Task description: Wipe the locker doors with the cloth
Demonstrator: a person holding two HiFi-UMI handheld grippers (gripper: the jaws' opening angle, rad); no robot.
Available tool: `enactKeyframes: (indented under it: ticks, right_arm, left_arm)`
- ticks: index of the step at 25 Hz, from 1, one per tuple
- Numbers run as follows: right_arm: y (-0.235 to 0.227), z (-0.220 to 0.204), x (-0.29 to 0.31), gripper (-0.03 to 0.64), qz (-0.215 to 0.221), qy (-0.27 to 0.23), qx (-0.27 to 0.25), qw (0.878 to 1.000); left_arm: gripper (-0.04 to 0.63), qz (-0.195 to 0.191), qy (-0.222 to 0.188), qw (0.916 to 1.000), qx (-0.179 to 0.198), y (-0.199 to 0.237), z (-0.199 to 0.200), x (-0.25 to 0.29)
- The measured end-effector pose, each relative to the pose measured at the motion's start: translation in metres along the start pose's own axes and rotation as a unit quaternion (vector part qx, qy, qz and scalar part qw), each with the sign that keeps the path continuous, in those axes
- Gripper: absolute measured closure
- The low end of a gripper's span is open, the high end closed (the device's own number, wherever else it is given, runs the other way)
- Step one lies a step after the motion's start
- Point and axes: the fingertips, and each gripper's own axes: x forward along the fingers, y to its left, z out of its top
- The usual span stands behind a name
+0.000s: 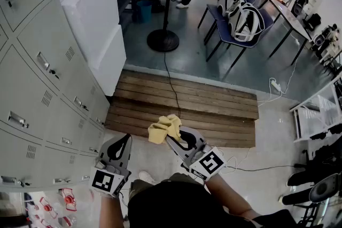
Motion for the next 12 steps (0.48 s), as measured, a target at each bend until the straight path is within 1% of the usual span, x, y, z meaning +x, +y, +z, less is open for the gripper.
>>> enactKeyframes:
  ticks: [3, 6, 9, 12]
  right_arm:
    - [0.007, 0.000, 0.015, 0.517, 0.000, 0.004, 0.005, 1.000]
    - [0.016, 0.000, 0.031, 0.517, 0.003, 0.008, 0.007, 1.000]
    - [0.020, -0.001, 0.051, 0.517, 0.002, 0.010, 0.016, 1.000]
    - [0.030, -0.003, 0.076, 0.515, 0.010, 0.012, 0.028, 0.999]
  left_arm:
    - [0.588, -0.005, 0.003, 1.0000, 0.003, 0.013, -0.002, -0.005]
    - [0.588, -0.004, 0.001, 0.9999, -0.011, 0.029, -0.005, -0.014]
    - [0.588, 0.000, 0.006, 0.9999, -0.014, 0.049, -0.010, -0.025]
    - [0.588, 0.004, 0.013, 0.9998, -0.018, 0.072, -0.016, -0.039]
